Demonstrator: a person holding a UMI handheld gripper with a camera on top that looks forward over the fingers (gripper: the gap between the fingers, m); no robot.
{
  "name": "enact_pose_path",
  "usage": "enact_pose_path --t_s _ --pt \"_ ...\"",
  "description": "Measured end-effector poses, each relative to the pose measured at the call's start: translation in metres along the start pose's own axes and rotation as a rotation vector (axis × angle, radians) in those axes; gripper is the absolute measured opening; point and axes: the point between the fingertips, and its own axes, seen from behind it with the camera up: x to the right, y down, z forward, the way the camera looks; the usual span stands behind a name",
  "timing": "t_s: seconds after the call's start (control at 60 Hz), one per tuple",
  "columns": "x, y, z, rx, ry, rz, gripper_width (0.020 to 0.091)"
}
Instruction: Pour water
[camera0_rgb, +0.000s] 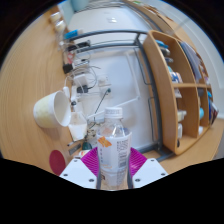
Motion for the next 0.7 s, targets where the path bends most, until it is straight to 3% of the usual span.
enact_pose_path --t_s 0.1,0.117,0.45,0.567,0.7 --pt "0.001 -0.035 0.046 0.047 0.003 -0.274 0.0357" --pt "-0.009 -0.022 0.023 0.053 0.004 -0.321 0.0357" --pt "-0.025 -0.056 0.058 0.146 0.03 -0.95 0.0356" --pt "-0.037 -0.063 0.047 0.185 0.029 -1.059 0.0356" --pt "-0.043 -0.063 0.05 0.18 0.02 -1.042 0.0358"
